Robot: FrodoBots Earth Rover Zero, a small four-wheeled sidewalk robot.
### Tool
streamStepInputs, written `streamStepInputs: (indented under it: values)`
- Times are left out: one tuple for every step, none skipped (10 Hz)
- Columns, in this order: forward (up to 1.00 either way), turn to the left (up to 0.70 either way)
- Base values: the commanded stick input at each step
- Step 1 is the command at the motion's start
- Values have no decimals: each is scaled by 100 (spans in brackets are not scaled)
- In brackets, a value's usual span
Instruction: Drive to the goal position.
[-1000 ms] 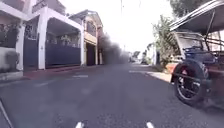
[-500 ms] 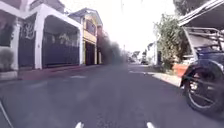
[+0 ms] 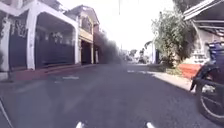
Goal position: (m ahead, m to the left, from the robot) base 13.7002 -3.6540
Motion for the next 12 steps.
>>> streamStepInputs:
  values:
    - [70, 0]
    - [70, 0]
    - [70, 0]
    - [70, 0]
    - [70, 0]
    - [70, 0]
    - [70, 0]
    - [70, 0]
    - [70, 0]
    - [70, 0]
    - [70, 0]
    - [70, 0]
